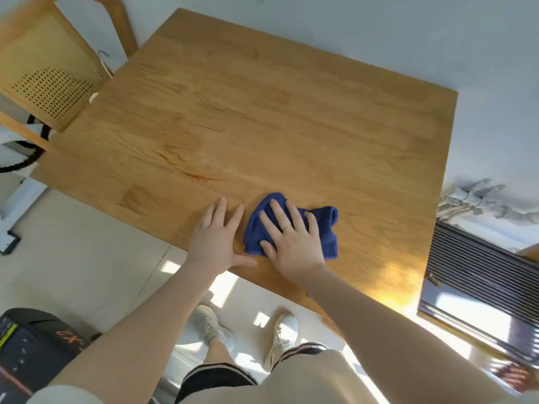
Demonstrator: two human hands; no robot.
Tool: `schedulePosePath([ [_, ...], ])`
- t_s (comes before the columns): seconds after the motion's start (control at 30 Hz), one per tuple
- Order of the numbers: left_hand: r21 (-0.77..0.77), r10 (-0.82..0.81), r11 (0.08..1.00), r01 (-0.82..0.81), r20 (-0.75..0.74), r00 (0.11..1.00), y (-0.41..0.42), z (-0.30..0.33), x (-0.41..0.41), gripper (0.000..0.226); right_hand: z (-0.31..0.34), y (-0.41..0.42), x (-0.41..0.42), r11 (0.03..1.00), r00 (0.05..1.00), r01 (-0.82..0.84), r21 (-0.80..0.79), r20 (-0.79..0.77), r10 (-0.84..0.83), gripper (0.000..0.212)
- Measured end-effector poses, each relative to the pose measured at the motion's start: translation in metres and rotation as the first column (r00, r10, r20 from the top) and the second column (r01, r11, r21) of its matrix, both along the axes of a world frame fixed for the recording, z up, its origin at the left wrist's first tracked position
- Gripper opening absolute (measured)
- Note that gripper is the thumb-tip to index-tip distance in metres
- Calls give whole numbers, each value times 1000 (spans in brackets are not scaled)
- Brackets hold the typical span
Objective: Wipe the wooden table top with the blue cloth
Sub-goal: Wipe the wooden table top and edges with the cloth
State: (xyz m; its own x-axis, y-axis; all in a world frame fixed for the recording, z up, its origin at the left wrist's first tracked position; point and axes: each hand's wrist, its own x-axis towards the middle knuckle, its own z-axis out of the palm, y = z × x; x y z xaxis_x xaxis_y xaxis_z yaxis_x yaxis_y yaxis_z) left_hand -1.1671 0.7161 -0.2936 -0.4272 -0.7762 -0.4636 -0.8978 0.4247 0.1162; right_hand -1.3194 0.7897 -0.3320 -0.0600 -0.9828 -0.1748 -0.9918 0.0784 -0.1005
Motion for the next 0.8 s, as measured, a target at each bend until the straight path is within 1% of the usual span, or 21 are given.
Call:
schedulePosePath([
  [0.07,18,-22,1000,23,-4,1000,-1,1,3,116,-2,5,4,1000,1000,-17,9,19,17,55],
  [0.13,24,-79,997,79,-4,997,-7,1,7,114,-2,-11,-2,1000,1000,-10,-6,12,10,55],
  [0.17,28,-118,993,118,-8,993,-13,2,10,112,-1,-25,-5,999,1000,24,-29,15,-24,55],
  [0.23,24,-163,986,164,-49,985,-26,5,20,106,1,-51,-8,989,989,148,-14,26,-147,54],
  [0.3,-24,-160,987,159,-100,982,-39,7,34,100,-2,-64,1,965,965,263,-20,19,-262,53],
  [0.37,-101,-135,987,122,-138,981,-53,8,51,96,-5,-59,28,946,947,320,-53,9,-320,54],
  [0.4,-133,-117,986,96,-154,981,-61,9,60,95,-7,-53,45,947,951,309,-84,7,-310,55],
  [0.47,-174,-95,982,69,-148,984,-80,10,78,94,-8,-42,71,973,978,210,-100,9,-210,56],
  [0.53,-198,-77,979,52,-120,990,-101,11,96,97,-9,-48,72,990,994,112,-84,5,-112,54],
  [0.57,-201,-61,979,39,-105,993,-110,12,105,100,-9,-58,66,989,995,97,-107,-6,-98,54],
  [0.6,-197,-42,980,24,-87,995,-118,11,113,103,-9,-69,61,985,992,122,-123,-13,-124,54],
  [0.63,-187,-24,982,12,-62,998,-124,10,120,108,-8,-81,55,974,980,195,-114,-9,-197,55],
  [0.7,-150,1,989,1,9,1000,-134,5,130,117,-7,-98,55,924,928,372,-89,11,-373,58],
  [0.73,-124,6,992,-1,41,999,-138,2,132,121,-8,-100,63,908,913,405,-109,-1,-407,58],
  [0.77,-99,9,995,-3,64,998,-143,0,132,126,-8,-96,74,916,922,381,-127,-20,-387,57],
  [0.8,-83,7,997,-1,78,997,-147,-3,132,130,-9,-89,86,942,949,303,-145,-44,-312,54],
])
